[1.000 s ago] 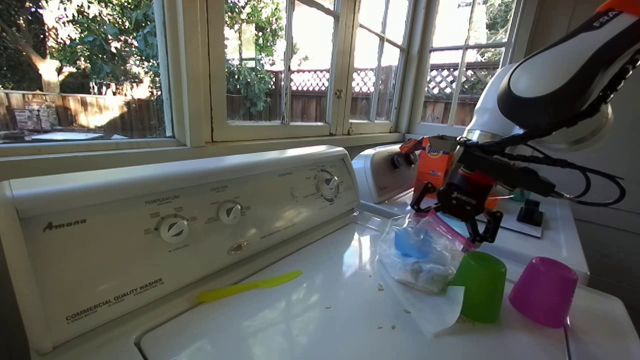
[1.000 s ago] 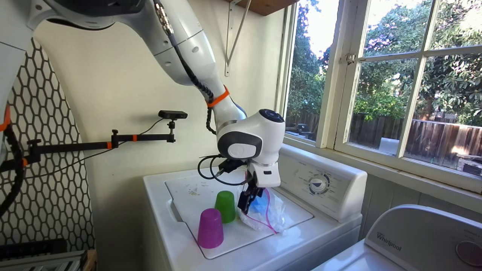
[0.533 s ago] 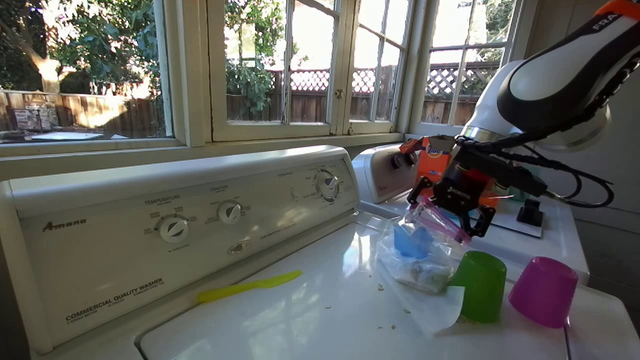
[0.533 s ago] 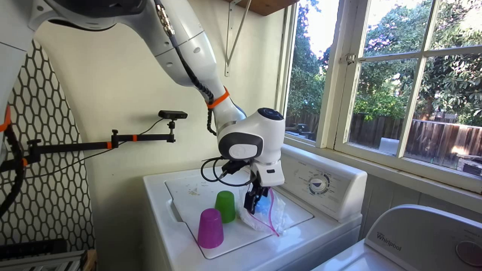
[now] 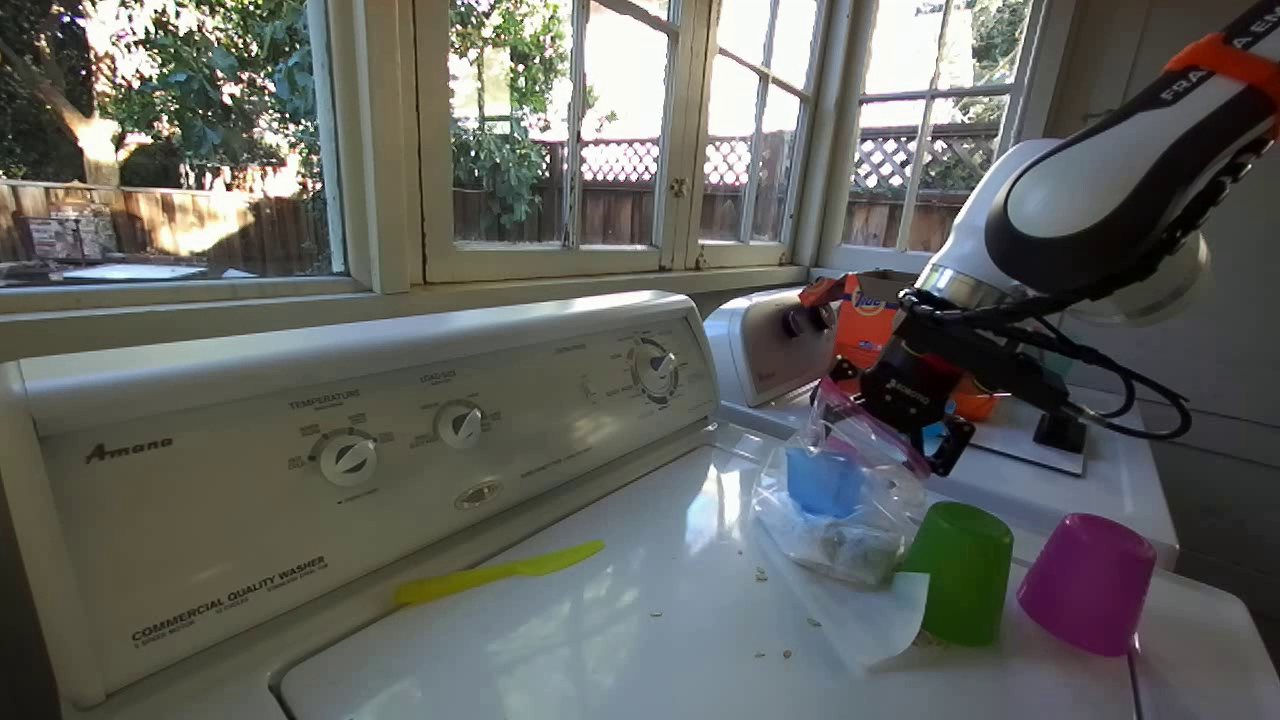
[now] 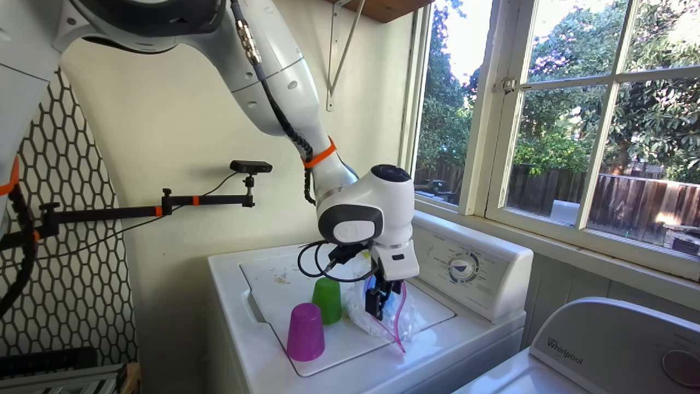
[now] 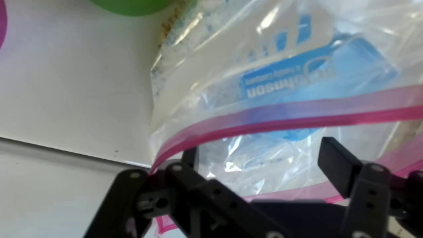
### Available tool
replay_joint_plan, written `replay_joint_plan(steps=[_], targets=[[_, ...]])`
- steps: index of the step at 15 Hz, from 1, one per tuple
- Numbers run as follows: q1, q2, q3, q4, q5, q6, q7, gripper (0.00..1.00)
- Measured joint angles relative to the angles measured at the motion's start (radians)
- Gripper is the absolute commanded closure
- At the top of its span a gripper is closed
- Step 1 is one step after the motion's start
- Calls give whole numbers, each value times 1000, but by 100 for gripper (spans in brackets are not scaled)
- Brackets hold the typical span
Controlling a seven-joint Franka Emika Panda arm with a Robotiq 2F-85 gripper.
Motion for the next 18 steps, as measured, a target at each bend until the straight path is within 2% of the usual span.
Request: replay_joint_plan(steps=[4, 5, 6, 7, 10, 11, 13, 14, 16, 18], targets=[[0, 19, 0, 2, 0, 18, 1, 72], [0, 22, 0, 6, 0, 18, 1, 28], [0, 23, 0, 9, 0, 18, 2, 33], [0, 23, 0, 11, 0, 18, 2, 32], [0, 19, 0, 14, 0, 19, 2, 12], [1, 15, 0, 15, 0, 19, 2, 19], [3, 6, 0, 15, 0, 19, 2, 24], [3, 3, 1, 15, 0, 19, 2, 46], [5, 3, 1, 15, -1, 19, 2, 51], [7, 7, 0, 15, -5, 19, 2, 68]])
